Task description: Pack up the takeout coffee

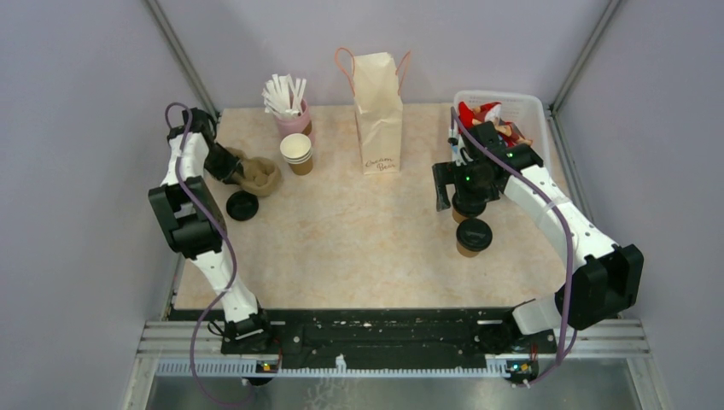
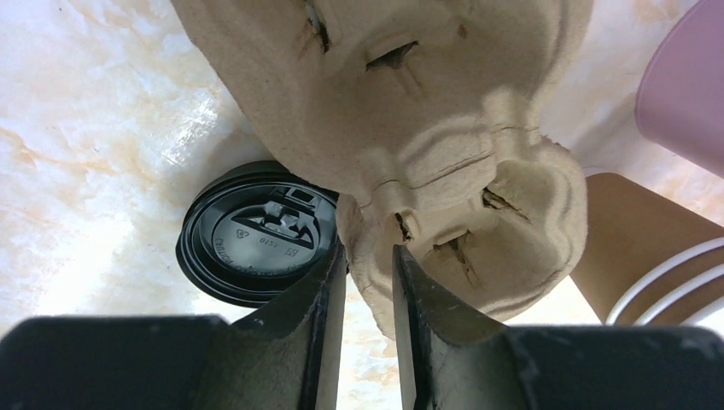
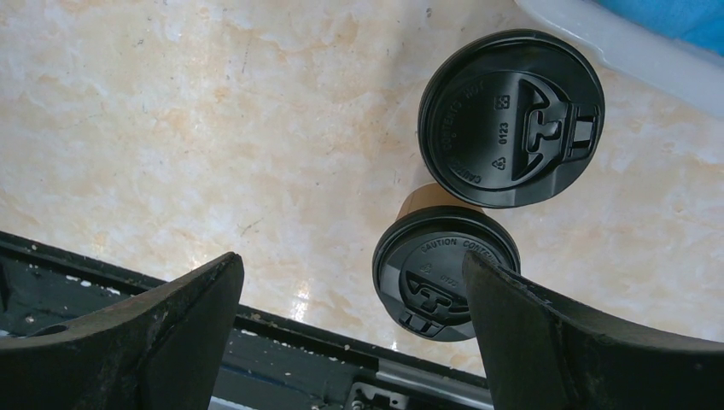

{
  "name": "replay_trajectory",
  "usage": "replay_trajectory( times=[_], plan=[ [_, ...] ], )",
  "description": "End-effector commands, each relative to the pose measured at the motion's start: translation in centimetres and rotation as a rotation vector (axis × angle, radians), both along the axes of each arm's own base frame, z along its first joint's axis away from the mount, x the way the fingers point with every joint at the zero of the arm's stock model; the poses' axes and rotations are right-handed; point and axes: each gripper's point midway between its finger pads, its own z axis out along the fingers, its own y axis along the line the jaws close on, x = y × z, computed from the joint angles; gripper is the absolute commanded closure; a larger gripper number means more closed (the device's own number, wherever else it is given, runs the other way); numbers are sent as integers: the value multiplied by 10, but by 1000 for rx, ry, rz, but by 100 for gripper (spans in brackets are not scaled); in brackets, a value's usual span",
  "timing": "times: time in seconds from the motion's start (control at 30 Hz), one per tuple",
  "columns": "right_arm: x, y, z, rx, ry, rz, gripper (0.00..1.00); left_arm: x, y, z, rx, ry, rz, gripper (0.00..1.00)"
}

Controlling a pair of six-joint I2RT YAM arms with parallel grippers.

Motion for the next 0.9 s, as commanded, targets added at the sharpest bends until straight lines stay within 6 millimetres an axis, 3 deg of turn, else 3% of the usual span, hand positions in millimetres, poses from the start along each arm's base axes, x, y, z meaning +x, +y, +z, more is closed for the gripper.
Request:
replay_trajectory(
  times=[0.0, 0.13, 0.6, 0.87],
  plan=[
    [7, 3, 10, 0, -53, 21, 1, 17, 4, 13, 31, -55, -24, 69],
    [7, 4, 10, 1, -50, 21, 1, 21, 4, 14, 38, -62, -35, 77],
    [6, 4, 9, 1, -49, 21, 1, 21, -2, 5, 51, -29, -62, 76],
    [6, 3, 9, -1, -50, 19, 1, 28, 0, 12, 91, -39, -78, 84]
  ],
)
